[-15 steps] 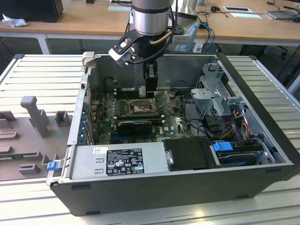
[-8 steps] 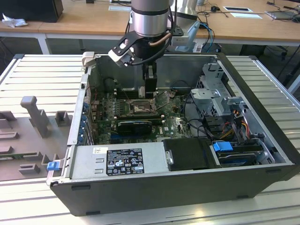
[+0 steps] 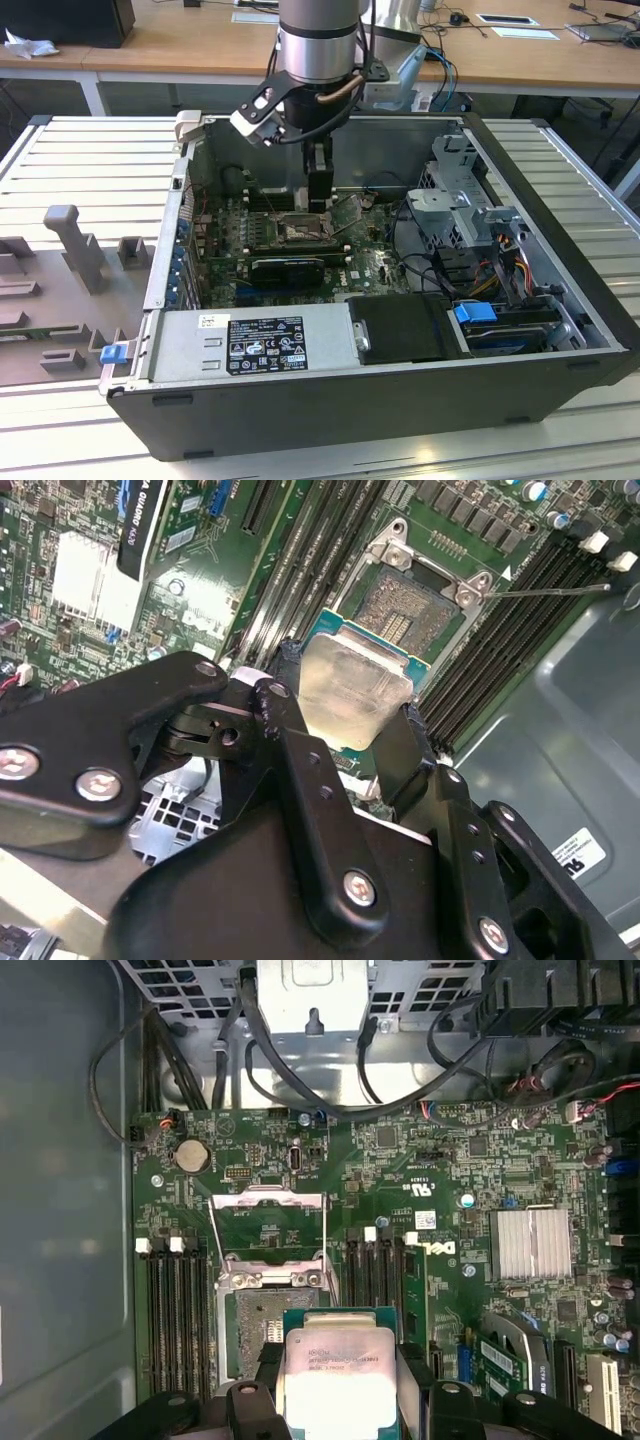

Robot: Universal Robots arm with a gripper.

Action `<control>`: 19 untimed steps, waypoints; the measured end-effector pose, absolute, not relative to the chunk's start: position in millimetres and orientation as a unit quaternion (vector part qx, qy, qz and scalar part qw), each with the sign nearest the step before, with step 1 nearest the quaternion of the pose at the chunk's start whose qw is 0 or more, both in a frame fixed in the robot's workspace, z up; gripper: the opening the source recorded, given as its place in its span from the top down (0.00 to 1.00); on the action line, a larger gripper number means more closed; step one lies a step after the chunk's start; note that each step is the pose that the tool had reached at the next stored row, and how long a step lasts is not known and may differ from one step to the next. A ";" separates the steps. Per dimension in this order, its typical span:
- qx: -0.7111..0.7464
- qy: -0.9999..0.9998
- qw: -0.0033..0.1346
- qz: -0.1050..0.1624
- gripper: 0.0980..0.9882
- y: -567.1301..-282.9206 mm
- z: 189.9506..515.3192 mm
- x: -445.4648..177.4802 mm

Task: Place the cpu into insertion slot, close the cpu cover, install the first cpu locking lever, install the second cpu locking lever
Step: 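Place the cpu into insertion slot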

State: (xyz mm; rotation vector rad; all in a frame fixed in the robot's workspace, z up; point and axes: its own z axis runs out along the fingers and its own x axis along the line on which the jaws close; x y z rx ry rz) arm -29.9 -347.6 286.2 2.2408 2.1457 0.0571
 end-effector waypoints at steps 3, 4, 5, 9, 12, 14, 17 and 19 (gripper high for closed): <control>0.722 0.691 0.019 0.018 0.51 -347.3 284.6 -30.3; 0.722 0.691 0.019 0.018 0.51 -347.2 284.5 -30.4; 0.722 0.691 0.019 0.018 0.51 -347.1 284.3 -30.5; 0.722 0.691 0.019 0.018 0.51 -345.8 281.8 -31.0; 0.722 0.691 0.019 0.018 0.51 -345.1 277.8 -31.0; 0.722 0.691 0.019 0.018 0.51 -345.0 277.1 -31.0; 0.722 0.691 0.019 0.018 0.51 -345.0 275.5 -31.0; 0.722 0.691 0.019 0.018 0.51 -345.0 274.4 -31.0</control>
